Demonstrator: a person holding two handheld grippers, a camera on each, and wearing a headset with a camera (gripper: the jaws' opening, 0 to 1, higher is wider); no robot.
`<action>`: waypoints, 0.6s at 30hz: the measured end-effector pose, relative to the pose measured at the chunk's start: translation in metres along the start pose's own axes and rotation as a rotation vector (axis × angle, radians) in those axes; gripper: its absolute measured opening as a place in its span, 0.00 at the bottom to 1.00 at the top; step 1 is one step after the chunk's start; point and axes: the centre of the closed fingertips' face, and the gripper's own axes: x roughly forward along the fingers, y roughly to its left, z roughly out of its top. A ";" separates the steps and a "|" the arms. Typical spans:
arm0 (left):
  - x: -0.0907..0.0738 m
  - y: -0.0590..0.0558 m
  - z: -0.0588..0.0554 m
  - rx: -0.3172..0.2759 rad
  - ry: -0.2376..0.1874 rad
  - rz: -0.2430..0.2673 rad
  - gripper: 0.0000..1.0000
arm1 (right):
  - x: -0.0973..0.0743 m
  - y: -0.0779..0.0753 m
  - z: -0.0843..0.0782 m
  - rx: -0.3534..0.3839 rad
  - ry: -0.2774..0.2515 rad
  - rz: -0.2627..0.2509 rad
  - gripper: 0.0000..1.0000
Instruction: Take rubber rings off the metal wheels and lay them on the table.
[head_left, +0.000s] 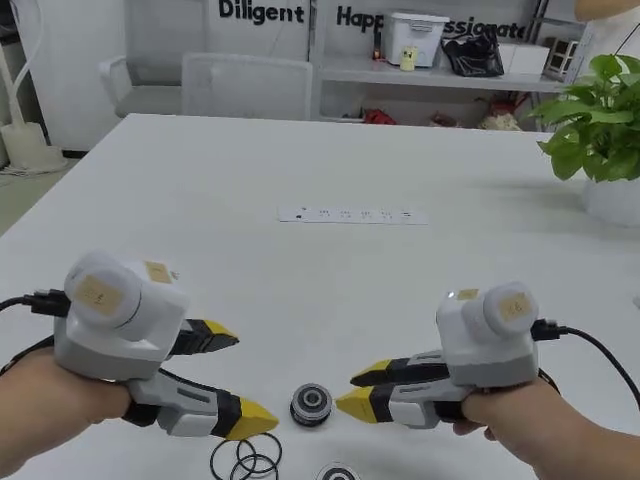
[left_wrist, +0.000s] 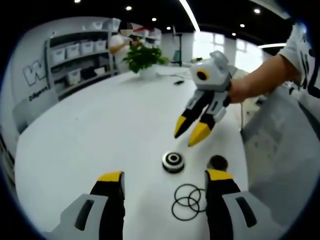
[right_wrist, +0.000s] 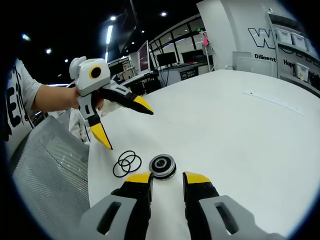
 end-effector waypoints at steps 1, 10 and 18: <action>0.001 0.000 0.000 -0.001 0.001 -0.002 0.66 | 0.000 -0.001 -0.001 -0.001 0.000 0.000 0.21; 0.014 0.000 -0.006 -0.007 0.015 -0.017 0.62 | 0.006 0.001 -0.010 -0.026 0.027 0.014 0.21; 0.022 -0.003 -0.010 -0.015 0.027 -0.030 0.60 | 0.011 0.004 -0.015 -0.041 0.037 0.027 0.20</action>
